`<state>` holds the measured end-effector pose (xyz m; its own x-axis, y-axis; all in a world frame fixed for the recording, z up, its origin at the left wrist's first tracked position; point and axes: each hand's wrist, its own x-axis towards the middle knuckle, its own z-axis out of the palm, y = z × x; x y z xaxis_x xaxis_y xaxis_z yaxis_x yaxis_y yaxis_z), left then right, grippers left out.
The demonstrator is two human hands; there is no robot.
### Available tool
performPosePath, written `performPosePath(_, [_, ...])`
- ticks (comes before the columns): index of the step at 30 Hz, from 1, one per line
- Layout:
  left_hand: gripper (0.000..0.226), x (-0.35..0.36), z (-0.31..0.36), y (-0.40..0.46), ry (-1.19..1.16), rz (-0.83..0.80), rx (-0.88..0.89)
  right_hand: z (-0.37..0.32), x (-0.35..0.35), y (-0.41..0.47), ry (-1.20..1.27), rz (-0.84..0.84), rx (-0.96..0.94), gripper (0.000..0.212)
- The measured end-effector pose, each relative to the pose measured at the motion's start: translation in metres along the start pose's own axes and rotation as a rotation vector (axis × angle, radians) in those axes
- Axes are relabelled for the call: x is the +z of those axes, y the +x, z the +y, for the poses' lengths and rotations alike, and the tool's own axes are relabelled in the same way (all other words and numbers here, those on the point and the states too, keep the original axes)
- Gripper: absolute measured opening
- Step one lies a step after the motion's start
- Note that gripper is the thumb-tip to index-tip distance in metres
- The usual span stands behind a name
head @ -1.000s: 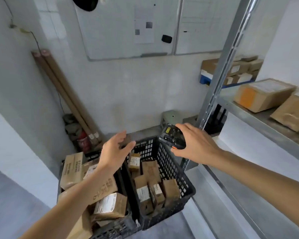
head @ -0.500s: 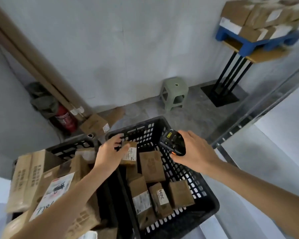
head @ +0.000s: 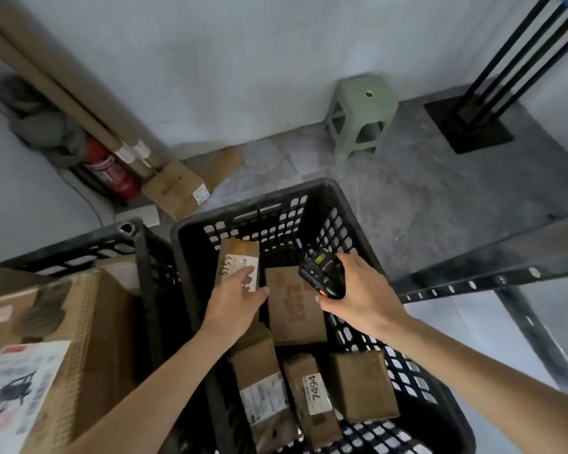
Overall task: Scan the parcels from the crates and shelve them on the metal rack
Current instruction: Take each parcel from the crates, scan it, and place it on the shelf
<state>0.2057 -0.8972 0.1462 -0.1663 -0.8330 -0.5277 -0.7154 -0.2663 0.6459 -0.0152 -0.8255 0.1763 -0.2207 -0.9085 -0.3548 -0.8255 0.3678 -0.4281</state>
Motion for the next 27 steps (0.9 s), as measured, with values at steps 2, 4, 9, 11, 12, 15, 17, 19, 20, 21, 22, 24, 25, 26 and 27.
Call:
performPosePath(2, [0.063, 0.011, -0.005, 0.005, 0.010, -0.020, -0.004, 0.011, 0.010, 0.007, 0.018, -0.024, 0.021, 0.067])
performPosePath(4, [0.061, 0.019, -0.010, 0.010, 0.013, -0.034, -0.024, 0.021, 0.019, 0.013, 0.032, -0.041, 0.027, 0.065])
performPosePath(9, [0.062, 0.037, -0.018, 0.022, 0.001, -0.064, -0.063, 0.032, 0.042, 0.021, 0.078, -0.059, 0.034, 0.058])
performPosePath(11, [0.062, 0.046, -0.017, 0.026, 0.015, -0.068, -0.068, 0.037, 0.051, 0.024, 0.089, -0.077, 0.045, 0.058])
performPosePath(12, [0.062, 0.051, -0.015, 0.027, 0.023, -0.063, -0.069, 0.040, 0.055, 0.026, 0.107, -0.089, 0.051, 0.057])
performPosePath(15, [0.057, 0.064, -0.012, 0.028, 0.038, -0.081, -0.083, 0.049, 0.067, 0.029, 0.176, -0.118, 0.074, 0.052])
performPosePath(17, [0.054, 0.072, -0.017, 0.032, 0.048, -0.104, -0.100, 0.053, 0.074, 0.031, 0.185, -0.130, 0.075, 0.050])
performPosePath(19, [0.051, 0.077, -0.026, 0.037, 0.046, -0.123, -0.102, 0.056, 0.080, 0.032, 0.182, -0.138, 0.069, 0.051])
performPosePath(20, [0.049, 0.079, -0.030, 0.040, 0.036, -0.132, -0.103, 0.056, 0.082, 0.033, 0.181, -0.143, 0.066, 0.052])
performPosePath(21, [0.047, 0.081, -0.033, 0.042, 0.026, -0.144, -0.111, 0.058, 0.085, 0.034, 0.183, -0.149, 0.067, 0.053])
performPosePath(22, [0.046, 0.083, -0.037, 0.044, 0.019, -0.146, -0.110, 0.058, 0.087, 0.035, 0.190, -0.155, 0.070, 0.055])
performPosePath(24, [0.045, 0.086, -0.041, 0.046, 0.009, -0.139, -0.109, 0.060, 0.091, 0.037, 0.216, -0.172, 0.080, 0.058])
performPosePath(25, [0.045, 0.087, -0.042, 0.048, 0.003, -0.137, -0.111, 0.061, 0.093, 0.038, 0.232, -0.187, 0.084, 0.060])
performPosePath(26, [0.044, 0.088, -0.044, 0.049, -0.007, -0.140, -0.111, 0.062, 0.094, 0.039, 0.242, -0.207, 0.083, 0.061])
performPosePath(27, [0.044, 0.089, -0.044, 0.050, -0.016, -0.145, -0.114, 0.062, 0.096, 0.039, 0.248, -0.223, 0.081, 0.062])
